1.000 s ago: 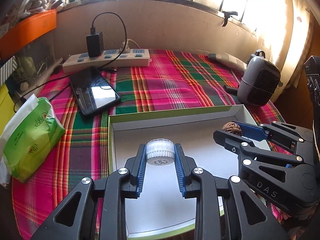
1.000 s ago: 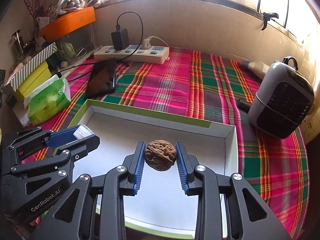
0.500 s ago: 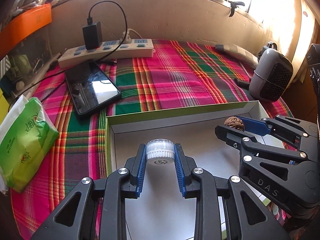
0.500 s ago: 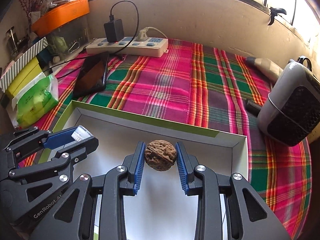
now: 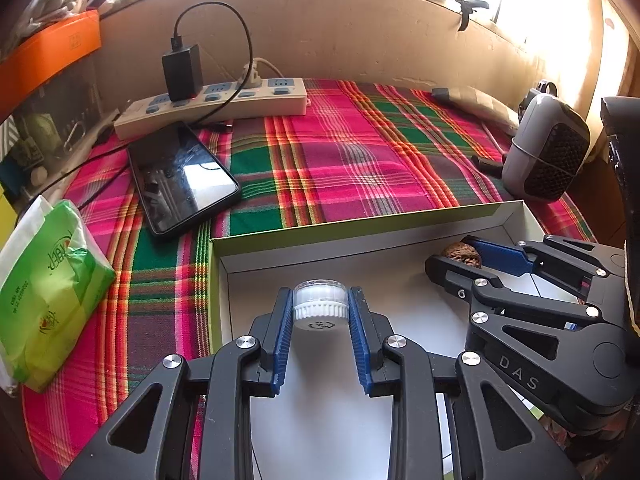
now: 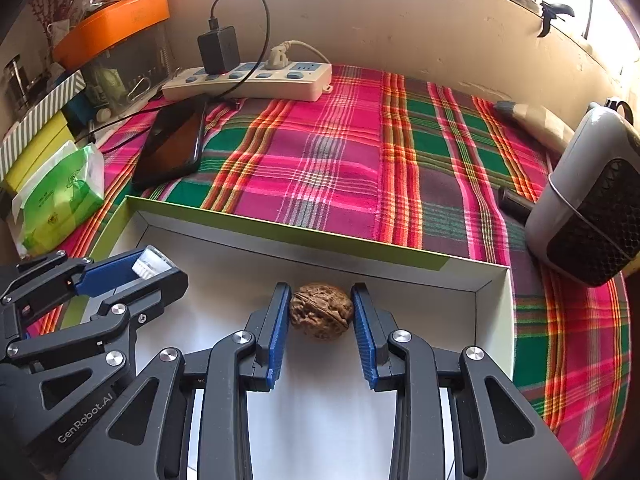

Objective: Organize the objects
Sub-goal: 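Lower and release the walnut from the right gripper while the left releases the cylinder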

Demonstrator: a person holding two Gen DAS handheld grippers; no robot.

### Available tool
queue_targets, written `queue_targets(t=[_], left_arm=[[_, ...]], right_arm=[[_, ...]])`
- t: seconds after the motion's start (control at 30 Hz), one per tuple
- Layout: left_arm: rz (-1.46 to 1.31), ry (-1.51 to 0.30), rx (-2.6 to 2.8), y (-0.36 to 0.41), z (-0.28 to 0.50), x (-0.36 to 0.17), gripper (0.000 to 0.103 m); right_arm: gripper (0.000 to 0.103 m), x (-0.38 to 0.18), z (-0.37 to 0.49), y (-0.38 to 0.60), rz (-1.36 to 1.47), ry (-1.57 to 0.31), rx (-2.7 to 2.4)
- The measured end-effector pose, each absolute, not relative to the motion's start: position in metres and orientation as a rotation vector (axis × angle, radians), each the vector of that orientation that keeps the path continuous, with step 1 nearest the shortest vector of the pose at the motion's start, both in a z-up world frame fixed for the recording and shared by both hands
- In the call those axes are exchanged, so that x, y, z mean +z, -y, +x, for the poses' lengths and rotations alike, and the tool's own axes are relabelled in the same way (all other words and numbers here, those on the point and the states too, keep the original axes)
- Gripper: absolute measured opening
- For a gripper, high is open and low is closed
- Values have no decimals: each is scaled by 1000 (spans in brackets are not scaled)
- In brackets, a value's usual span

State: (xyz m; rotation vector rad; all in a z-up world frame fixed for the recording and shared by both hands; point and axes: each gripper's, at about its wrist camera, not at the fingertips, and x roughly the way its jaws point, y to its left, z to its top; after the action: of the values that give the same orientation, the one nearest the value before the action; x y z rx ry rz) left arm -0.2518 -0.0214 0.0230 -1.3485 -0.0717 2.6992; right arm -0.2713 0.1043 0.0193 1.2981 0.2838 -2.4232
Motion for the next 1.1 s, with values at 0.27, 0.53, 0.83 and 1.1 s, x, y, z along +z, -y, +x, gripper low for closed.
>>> queue_targets(t=[0.27,0.53,0.83,1.1], left_arm=[[-1349,67,2706,22,-253,23,26],[-1350,91,2710,24,-248,26,29],[-1326,122,2735,28,-234,34,31],[-1281,134,2762,32,-210,48,31]], right_arm=[[32,18,-272,-105,1296,-258,-2420],[51,21,-270,-108,1281,-203,-2420],[51,29,-259,-114,1254,-200,-2458],[51,41,-236,-120,1228,-186,-2476]])
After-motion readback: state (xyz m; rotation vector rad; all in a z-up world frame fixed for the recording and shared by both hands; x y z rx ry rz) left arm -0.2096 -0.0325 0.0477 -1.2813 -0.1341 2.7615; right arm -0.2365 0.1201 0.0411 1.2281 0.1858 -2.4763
